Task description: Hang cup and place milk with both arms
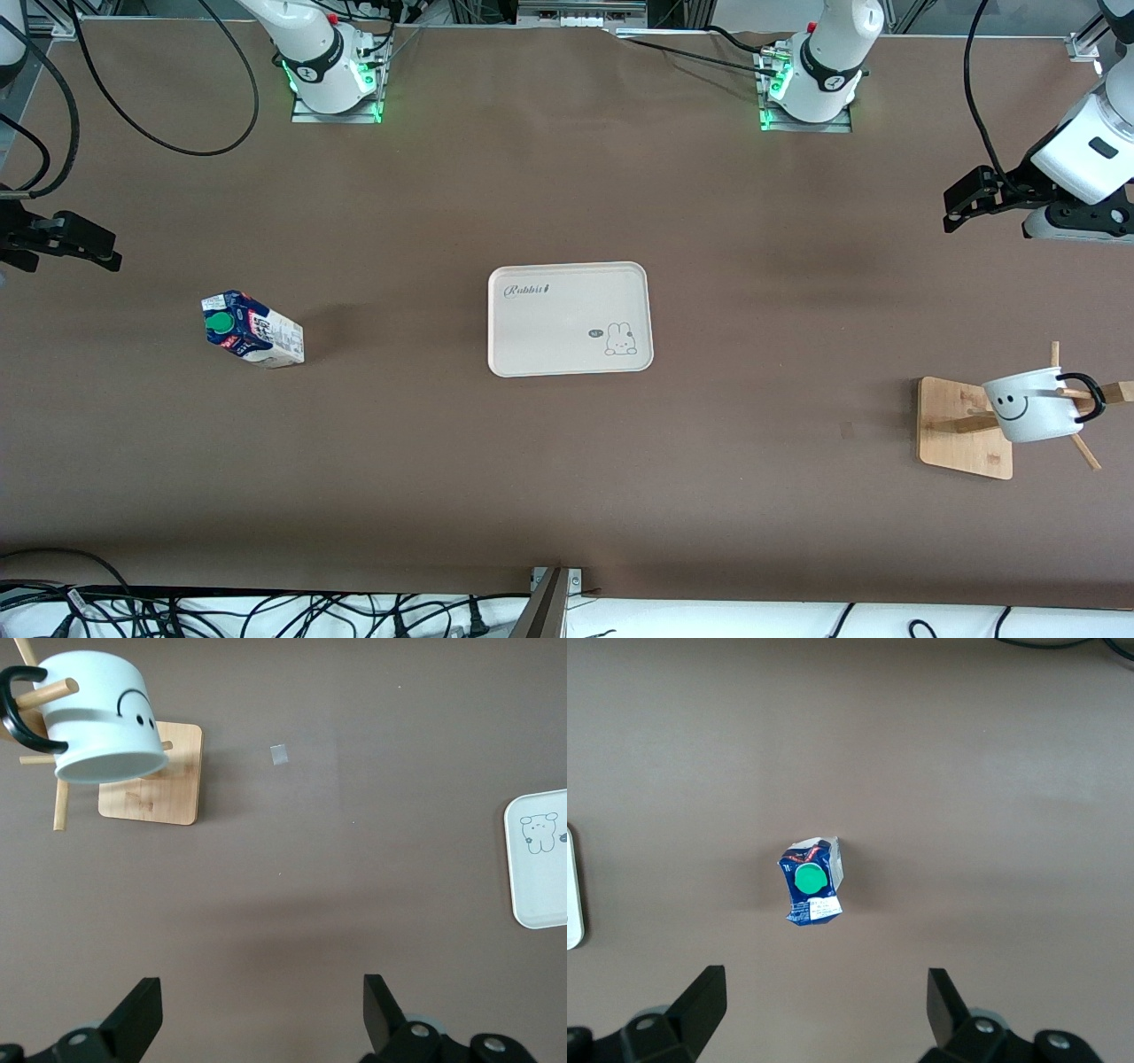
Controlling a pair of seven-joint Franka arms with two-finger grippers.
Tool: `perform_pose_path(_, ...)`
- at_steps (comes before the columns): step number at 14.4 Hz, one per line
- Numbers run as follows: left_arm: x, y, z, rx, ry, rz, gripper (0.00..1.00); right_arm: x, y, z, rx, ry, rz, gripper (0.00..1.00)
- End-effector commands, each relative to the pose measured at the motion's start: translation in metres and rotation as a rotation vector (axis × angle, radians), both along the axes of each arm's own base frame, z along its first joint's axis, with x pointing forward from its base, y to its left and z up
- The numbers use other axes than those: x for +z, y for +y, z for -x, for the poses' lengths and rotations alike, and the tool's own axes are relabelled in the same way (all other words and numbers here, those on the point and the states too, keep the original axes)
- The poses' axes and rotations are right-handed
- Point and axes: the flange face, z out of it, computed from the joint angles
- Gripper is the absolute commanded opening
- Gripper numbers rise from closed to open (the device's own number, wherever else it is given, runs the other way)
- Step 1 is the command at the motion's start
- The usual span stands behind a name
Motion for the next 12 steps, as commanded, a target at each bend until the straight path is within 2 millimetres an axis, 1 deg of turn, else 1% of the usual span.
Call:
perform_pose_path(1,0.006,-0.004,-0.005,-0.03,0.002,-0.017,1.0,0.004,-0.006,0.004,-0.015,0.011,0.001,1.0)
perform_pose_path(12,0.005,-0.005,-0.005,-0.03,0.005,-0.017,1.0,0.003,0.004,0.002,0.009,0.016,-0.004,1.0)
